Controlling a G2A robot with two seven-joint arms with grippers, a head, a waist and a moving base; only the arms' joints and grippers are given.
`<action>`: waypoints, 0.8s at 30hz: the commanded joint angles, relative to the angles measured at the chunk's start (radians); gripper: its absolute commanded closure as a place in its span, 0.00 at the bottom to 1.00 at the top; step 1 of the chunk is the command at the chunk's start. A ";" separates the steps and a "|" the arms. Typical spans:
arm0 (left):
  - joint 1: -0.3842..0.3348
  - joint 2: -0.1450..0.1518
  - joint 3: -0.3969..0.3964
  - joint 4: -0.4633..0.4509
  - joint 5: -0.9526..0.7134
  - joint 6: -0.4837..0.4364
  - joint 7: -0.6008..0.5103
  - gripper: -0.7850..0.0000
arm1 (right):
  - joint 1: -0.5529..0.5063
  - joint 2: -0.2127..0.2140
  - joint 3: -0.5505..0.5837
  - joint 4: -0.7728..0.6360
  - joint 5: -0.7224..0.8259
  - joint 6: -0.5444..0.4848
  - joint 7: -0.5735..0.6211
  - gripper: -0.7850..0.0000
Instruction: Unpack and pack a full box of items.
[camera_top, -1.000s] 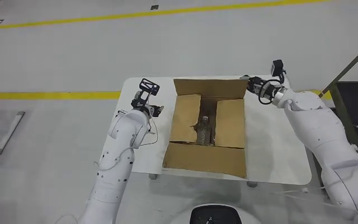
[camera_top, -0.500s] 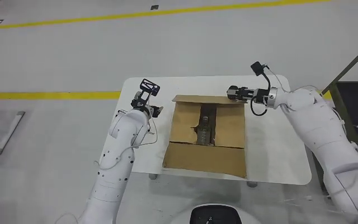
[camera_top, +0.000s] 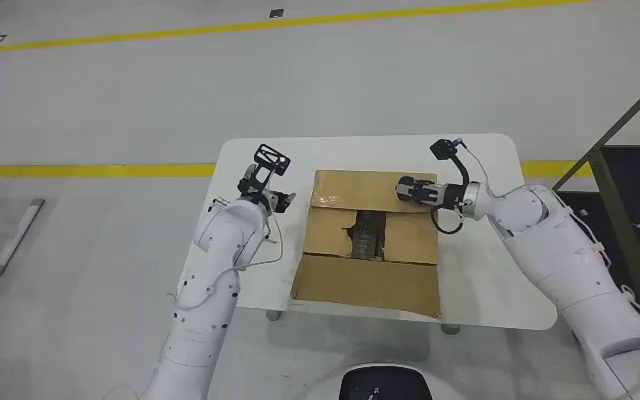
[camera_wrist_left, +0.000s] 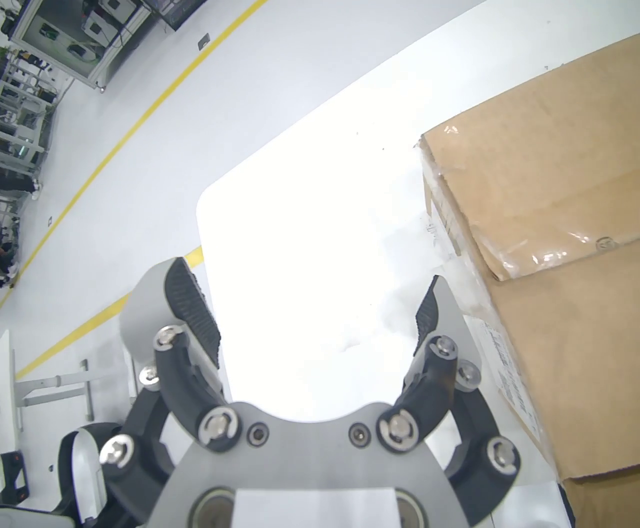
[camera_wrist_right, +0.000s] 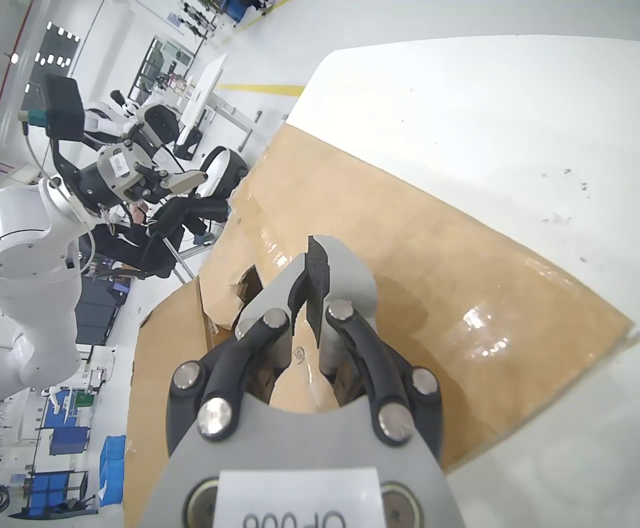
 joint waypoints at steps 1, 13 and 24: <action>0.022 0.008 -0.015 -0.032 0.009 -0.062 0.016 0.00 | -0.020 0.004 0.008 -0.031 -0.002 0.014 -0.004 1.00; 0.267 0.075 -0.206 -0.292 0.087 -0.438 0.115 1.00 | -0.091 0.022 0.039 -0.145 -0.004 0.080 -0.006 1.00; 0.429 0.113 -0.338 -0.379 0.013 -0.678 0.155 1.00 | -0.120 0.027 0.042 -0.182 0.000 0.102 -0.013 1.00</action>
